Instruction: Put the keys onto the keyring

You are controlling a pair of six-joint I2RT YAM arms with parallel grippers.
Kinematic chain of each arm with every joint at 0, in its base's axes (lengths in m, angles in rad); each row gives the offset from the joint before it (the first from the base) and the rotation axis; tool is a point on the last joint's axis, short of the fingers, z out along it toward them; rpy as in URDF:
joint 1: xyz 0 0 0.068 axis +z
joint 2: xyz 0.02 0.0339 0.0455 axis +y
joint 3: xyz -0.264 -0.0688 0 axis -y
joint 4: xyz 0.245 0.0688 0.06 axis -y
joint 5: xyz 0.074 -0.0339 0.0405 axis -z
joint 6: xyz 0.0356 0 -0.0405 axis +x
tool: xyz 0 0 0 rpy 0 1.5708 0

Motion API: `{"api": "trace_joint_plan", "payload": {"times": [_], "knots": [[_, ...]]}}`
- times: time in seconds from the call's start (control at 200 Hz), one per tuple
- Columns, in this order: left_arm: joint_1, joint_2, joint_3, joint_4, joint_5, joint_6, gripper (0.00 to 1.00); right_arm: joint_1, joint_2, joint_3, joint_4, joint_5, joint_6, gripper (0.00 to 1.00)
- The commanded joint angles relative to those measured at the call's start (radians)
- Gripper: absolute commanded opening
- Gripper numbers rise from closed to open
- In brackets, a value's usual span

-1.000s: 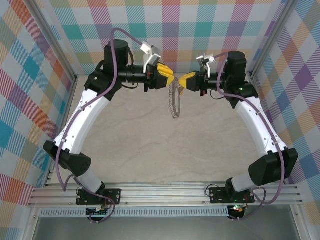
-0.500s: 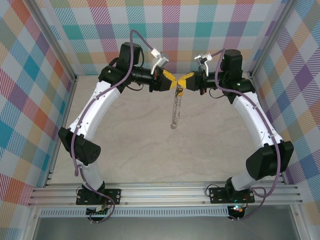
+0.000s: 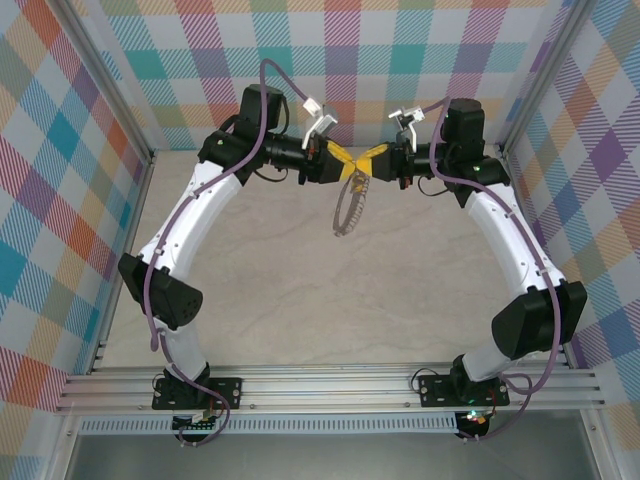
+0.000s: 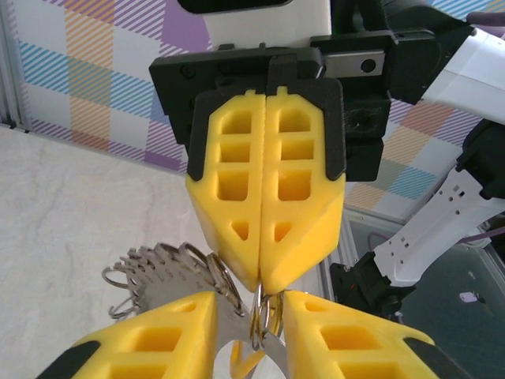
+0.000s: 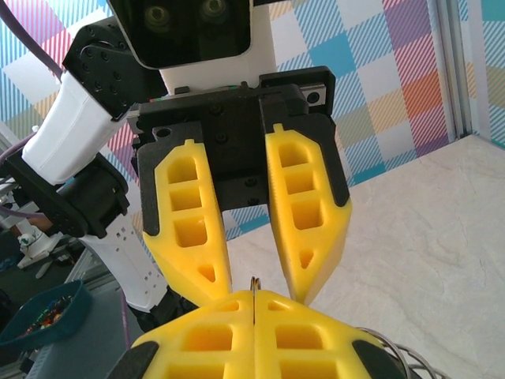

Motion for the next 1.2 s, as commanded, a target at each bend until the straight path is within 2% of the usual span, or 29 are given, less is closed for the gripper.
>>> {"api": "trace_joint_plan", "payload": {"times": [0.0, 0.235, 0.355, 0.455, 0.6, 0.77, 0.85, 1.195], "knots": [[0.007, 0.013, 0.036, 0.004, 0.049, 0.002, 0.22, -0.001, 0.012, 0.026, 0.042, -0.041, 0.0, 0.0], [0.001, 0.021, 0.038, 0.002, 0.07, 0.003, 0.08, -0.002, 0.019, 0.026, 0.059, -0.036, 0.014, 0.0], [0.0, 0.023, 0.039, -0.003, 0.079, 0.007, 0.08, -0.001, 0.021, 0.026, 0.071, -0.032, 0.025, 0.0], [0.001, 0.028, 0.047, -0.022, 0.095, 0.017, 0.15, -0.001, 0.023, 0.026, 0.079, -0.03, 0.03, 0.0], [-0.003, 0.032, 0.05, -0.039, 0.101, 0.028, 0.16, -0.002, 0.026, 0.026, 0.089, -0.025, 0.039, 0.0], [-0.006, 0.037, 0.053, -0.056, 0.107, 0.042, 0.08, -0.002, 0.026, 0.02, 0.102, -0.022, 0.049, 0.0], [-0.009, 0.041, 0.055, -0.065, 0.109, 0.048, 0.0, -0.001, 0.026, 0.018, 0.106, -0.021, 0.052, 0.0], [-0.039, 0.048, 0.047, -0.032, 0.089, 0.038, 0.0, -0.001, 0.021, 0.015, 0.131, -0.005, 0.077, 0.0]]}}
